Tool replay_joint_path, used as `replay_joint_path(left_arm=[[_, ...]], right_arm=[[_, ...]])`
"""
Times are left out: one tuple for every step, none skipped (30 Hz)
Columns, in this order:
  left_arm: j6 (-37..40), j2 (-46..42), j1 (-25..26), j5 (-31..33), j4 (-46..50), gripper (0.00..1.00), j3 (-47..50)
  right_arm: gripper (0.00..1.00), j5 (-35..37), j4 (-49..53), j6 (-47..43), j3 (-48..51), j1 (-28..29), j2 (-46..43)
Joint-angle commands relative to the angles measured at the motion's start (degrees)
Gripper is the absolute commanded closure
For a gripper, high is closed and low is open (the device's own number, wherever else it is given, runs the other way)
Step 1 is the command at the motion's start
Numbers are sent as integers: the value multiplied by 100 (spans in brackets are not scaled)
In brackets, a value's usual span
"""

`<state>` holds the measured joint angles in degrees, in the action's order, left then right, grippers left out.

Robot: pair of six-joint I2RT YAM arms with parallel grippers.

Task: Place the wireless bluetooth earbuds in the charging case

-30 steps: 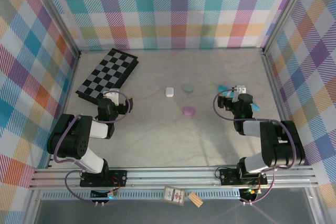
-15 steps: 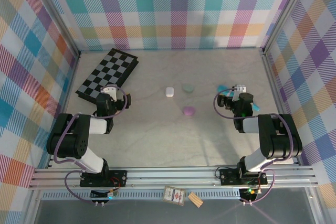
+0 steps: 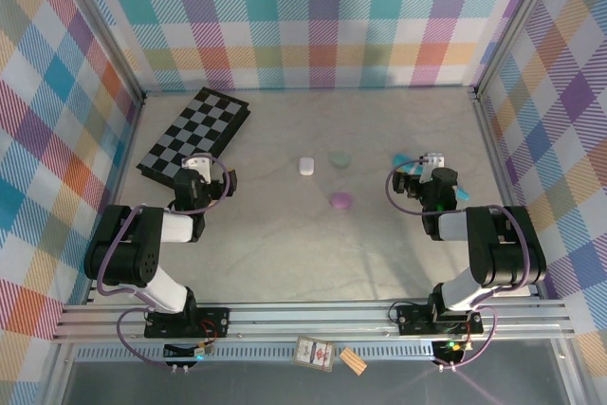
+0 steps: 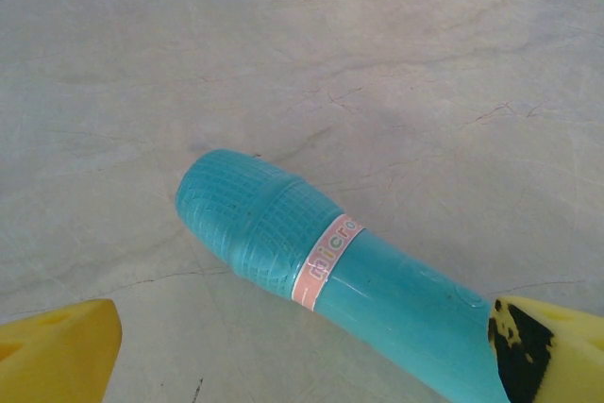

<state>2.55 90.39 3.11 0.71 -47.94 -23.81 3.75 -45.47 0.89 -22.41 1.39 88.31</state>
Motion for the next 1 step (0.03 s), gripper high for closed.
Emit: replay_joint_path(left_arm=[[-49,23,-53,-24,-30,0,-33]], right_arm=[[1,-114,-302,22,-62,-43,-33]])
